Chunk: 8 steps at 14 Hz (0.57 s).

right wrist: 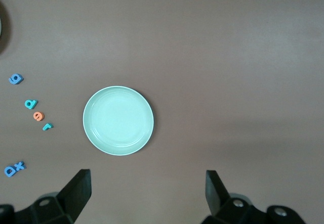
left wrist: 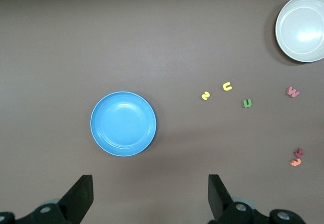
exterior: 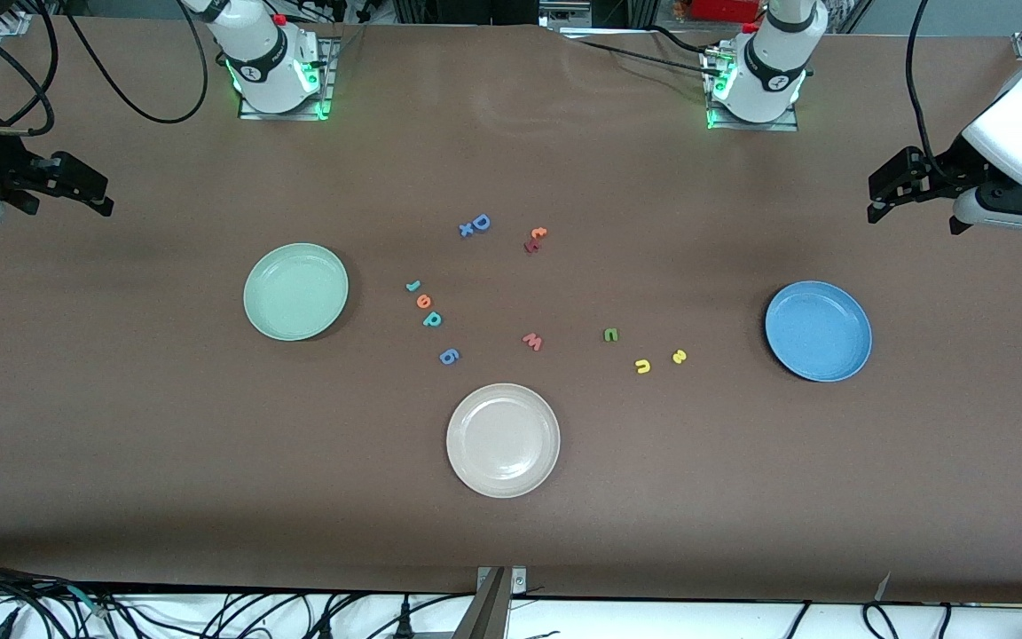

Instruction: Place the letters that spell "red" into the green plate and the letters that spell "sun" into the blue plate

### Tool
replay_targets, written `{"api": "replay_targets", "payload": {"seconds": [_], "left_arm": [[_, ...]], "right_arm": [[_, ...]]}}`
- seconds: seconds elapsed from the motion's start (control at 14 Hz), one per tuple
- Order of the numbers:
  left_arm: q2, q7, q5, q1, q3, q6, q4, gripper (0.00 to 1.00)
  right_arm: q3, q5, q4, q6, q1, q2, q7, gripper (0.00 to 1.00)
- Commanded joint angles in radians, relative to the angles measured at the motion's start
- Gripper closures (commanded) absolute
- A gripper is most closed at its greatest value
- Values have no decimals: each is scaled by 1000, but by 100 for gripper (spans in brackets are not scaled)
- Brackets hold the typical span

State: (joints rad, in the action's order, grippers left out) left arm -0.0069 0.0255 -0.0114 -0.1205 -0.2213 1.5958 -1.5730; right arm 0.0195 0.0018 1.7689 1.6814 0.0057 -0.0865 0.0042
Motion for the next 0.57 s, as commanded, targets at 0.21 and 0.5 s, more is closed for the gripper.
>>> {"api": "replay_targets", "payload": {"seconds": [0.21,0.5], "left_arm": [[1,20,-25,-14,-9,-13,18,0],[1,30,-25,-16,-9,-13,18,0]], "right_arm": [[-3,-8,-8,-35,27,22,4,0],[-35,-13,-14,-88,115,60,11,0]]}}
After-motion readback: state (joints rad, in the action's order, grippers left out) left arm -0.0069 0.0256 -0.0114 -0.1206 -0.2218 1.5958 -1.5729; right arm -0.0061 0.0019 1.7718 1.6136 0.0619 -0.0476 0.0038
